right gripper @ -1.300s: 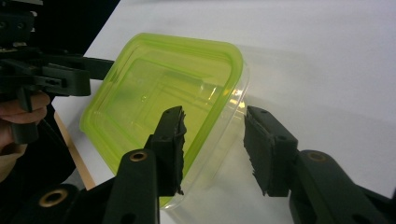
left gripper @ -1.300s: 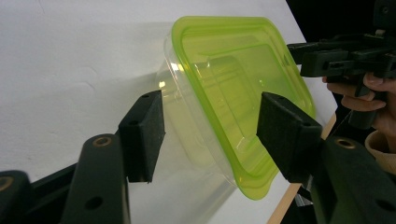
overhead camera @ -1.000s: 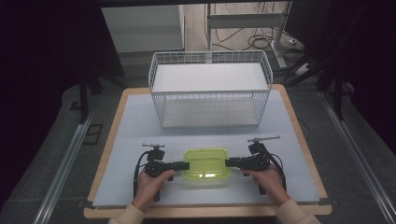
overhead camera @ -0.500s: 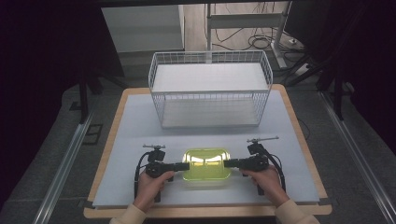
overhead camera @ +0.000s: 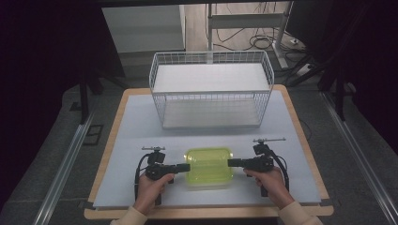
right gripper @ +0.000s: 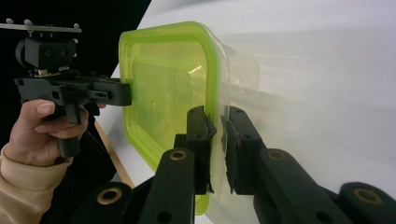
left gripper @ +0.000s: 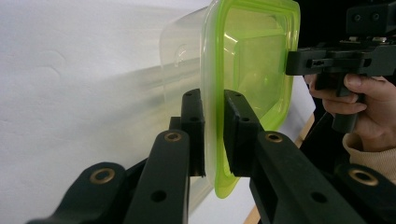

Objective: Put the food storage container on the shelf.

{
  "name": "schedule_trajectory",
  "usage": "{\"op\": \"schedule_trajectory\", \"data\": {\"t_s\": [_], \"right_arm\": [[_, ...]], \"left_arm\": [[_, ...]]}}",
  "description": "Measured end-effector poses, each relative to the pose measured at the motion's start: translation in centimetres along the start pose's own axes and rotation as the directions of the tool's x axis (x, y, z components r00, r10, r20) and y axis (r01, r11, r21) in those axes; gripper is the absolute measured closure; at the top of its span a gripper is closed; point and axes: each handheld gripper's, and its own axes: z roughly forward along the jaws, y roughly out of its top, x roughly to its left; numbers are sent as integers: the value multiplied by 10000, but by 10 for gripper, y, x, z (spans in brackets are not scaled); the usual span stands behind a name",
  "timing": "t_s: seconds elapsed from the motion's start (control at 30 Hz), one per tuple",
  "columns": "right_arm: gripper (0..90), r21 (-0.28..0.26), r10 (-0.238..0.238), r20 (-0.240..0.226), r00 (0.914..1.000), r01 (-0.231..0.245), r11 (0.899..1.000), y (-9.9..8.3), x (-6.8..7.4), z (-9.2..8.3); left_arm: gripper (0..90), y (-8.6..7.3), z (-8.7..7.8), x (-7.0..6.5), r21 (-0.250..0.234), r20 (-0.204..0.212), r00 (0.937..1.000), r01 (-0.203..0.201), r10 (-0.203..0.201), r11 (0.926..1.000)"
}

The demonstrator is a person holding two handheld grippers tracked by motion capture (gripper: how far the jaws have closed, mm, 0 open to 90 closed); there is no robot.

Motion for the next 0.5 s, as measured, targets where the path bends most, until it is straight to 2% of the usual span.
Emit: {"op": "schedule_trajectory", "data": {"t_s": [0.33,0.5], "right_arm": [[810,-189,-211,-107,9997,209,9996,-1,5,-5],[810,-390,-549,-43,9985,547,9977,0,10,-8]], "left_arm": [[802,1,-5,-6,-135,97,9998,-190,192,9997],[805,2,-8,-10,-214,109,9995,-302,305,9993]]}}
